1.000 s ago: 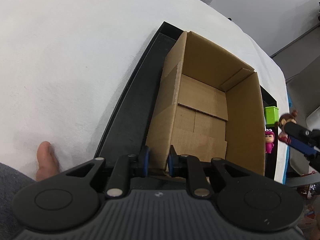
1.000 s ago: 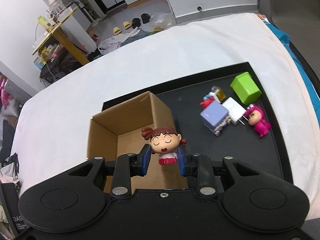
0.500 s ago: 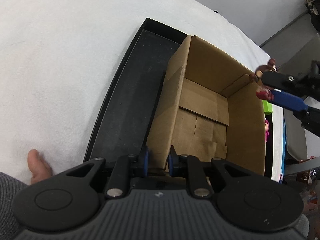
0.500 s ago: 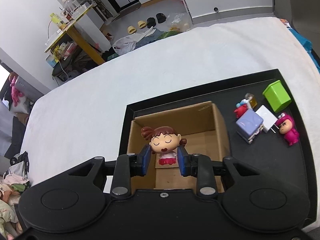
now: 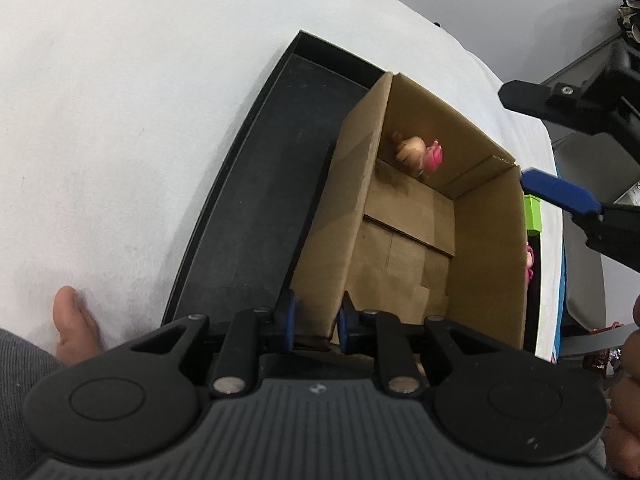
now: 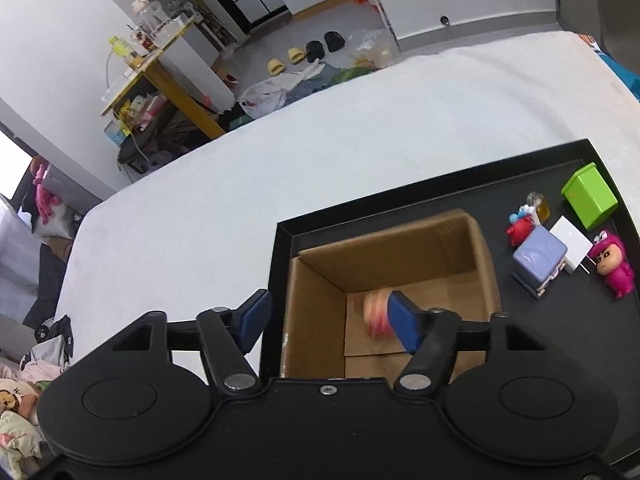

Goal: Organize rigid objects
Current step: 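Carry the doll over the cardboard box and open the right gripper, then move the right gripper to the lavender cube toy and grasp it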

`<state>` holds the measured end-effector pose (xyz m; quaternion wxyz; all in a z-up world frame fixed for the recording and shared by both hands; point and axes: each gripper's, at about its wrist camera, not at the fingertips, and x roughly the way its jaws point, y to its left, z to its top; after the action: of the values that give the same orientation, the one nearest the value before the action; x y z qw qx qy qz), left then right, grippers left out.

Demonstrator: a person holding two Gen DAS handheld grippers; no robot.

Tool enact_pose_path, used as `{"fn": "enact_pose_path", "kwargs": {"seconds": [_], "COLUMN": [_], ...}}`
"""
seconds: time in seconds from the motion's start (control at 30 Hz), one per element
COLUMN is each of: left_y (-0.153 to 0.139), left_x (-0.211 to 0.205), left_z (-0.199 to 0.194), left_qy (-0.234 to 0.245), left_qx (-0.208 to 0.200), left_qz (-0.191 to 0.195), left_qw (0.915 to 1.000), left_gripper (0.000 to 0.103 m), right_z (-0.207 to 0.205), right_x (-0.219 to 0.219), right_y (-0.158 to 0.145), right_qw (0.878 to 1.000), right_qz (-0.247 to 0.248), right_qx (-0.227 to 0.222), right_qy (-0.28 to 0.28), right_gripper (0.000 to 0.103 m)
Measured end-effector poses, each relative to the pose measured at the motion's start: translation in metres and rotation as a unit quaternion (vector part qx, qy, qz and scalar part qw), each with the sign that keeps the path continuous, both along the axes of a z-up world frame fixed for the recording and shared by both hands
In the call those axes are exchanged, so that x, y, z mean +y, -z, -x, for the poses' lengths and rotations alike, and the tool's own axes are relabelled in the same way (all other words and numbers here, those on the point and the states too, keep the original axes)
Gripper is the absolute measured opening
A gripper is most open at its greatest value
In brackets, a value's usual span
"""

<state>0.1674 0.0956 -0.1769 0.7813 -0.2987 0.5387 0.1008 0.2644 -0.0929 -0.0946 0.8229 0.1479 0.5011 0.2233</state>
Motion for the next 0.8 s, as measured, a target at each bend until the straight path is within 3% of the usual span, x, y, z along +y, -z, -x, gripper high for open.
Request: {"fn": "enact_pose_path", "kwargs": {"seconds": [0.27, 0.43, 0.63, 0.8], "left_y": [0.000, 0.000, 0.000, 0.001], "left_x": [0.000, 0.000, -0.001, -0.002], "left_z": [0.000, 0.001, -0.002, -0.002], "left_qy": [-0.013, -0.022, -0.025, -0.033], "left_qx": [0.003, 0.007, 0.014, 0.022], "left_qz": [0.002, 0.002, -0.004, -0.001], "left_qw": [0.9999, 0.9997, 0.9996, 0.9992], "left_gripper": [0.019, 0.020, 0.020, 0.020], "right_z": [0.009, 0.013, 0.019, 0.017], "right_x": [-0.020, -0.037, -0.055, -0.086], "right_y": [-0.014, -0.014, -0.014, -0.007], "right_qw": [0.997, 0.994, 0.992, 0.994], "right_qz": [0.055, 0.083, 0.083, 0.042], "right_qx": [-0.052, -0.064, -0.069, -0.050], "right_qy": [0.024, 0.043, 0.058, 0.084], "right_gripper": [0.092, 0.094, 0.098, 0.098]}}
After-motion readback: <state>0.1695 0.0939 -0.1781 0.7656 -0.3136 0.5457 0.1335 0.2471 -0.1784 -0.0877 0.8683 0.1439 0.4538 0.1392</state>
